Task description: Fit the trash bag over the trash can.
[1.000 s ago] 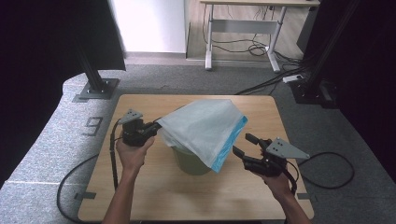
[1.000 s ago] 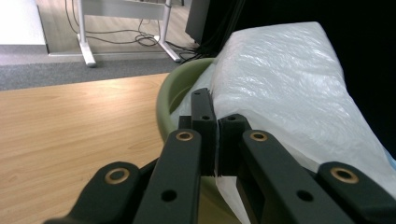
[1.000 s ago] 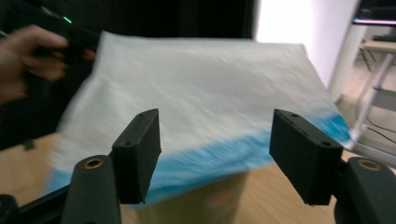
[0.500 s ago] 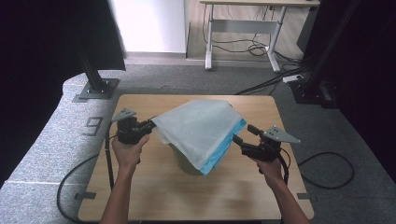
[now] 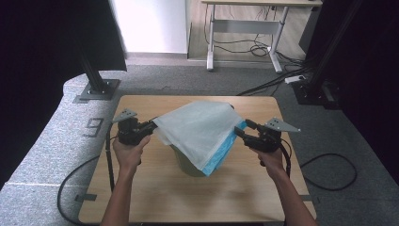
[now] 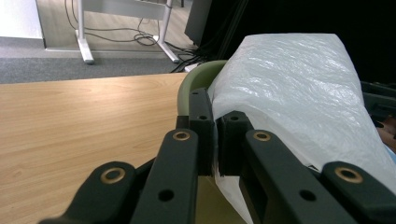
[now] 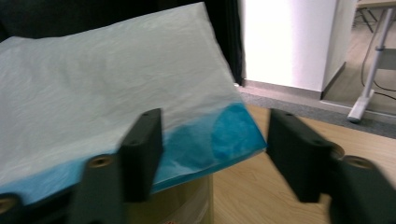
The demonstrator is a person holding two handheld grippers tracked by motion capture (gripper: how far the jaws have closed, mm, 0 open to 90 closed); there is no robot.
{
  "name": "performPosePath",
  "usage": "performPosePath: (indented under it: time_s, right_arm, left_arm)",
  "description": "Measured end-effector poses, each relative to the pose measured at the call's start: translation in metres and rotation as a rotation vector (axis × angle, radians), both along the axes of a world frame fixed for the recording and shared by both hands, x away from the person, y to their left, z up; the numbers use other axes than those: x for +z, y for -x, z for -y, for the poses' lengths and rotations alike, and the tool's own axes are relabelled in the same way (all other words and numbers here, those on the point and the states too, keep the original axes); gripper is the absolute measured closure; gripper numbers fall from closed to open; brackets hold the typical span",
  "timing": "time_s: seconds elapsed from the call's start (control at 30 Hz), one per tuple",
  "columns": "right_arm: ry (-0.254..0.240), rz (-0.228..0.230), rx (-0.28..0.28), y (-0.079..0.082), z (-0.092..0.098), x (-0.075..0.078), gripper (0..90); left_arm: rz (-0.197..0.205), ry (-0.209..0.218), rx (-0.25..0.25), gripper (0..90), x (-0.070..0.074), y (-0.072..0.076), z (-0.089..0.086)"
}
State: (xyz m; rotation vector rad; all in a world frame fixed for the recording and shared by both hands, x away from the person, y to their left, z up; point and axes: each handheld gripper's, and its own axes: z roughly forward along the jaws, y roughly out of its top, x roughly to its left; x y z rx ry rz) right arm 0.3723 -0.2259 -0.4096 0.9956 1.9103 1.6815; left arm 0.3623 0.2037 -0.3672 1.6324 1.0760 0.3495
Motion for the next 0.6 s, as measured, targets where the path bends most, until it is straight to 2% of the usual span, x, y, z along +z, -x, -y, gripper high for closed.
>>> performPosePath:
  time_s: [0.03,0.1,0.13,0.2,0.27,0.43,0.5,0.57,0.6]
  right_arm:
    - [0.000,0.000,0.000,0.000,0.000,0.000,49.4]
    - [0.031,-0.017,0.018,0.005,-0.003,-0.001,71.5]
    - [0.031,-0.017,0.018,0.005,-0.003,-0.001,71.5]
    - [0.045,0.003,0.020,0.011,-0.003,0.004,85.6]
    - [0.043,0.014,0.015,0.013,-0.002,0.008,87.2]
    - [0.026,0.078,-0.034,0.022,0.011,0.033,87.8]
    - [0.036,0.098,-0.060,0.026,0.016,0.045,87.9]
    - [0.051,0.147,-0.085,0.033,0.020,0.062,87.9]
    - [0.051,0.147,-0.085,0.033,0.020,0.062,87.9]
  left_arm:
    - [0.002,0.001,-0.002,85.9,0.000,0.001,0.001]
    - [0.004,0.001,-0.007,85.9,0.000,0.001,0.002]
    - [0.006,0.001,-0.010,85.9,0.001,0.001,0.003]
    - [0.009,0.001,-0.013,85.9,0.002,0.001,0.004]
    - [0.010,0.001,-0.019,85.9,0.003,0.001,0.007]
    - [0.009,-0.006,-0.056,85.9,0.004,-0.003,0.022]
    - [0.011,-0.012,-0.072,85.8,0.005,-0.004,0.030]
    - [0.010,-0.014,-0.087,85.7,0.006,-0.005,0.037]
    - [0.009,-0.017,-0.093,85.7,0.006,-0.006,0.040]
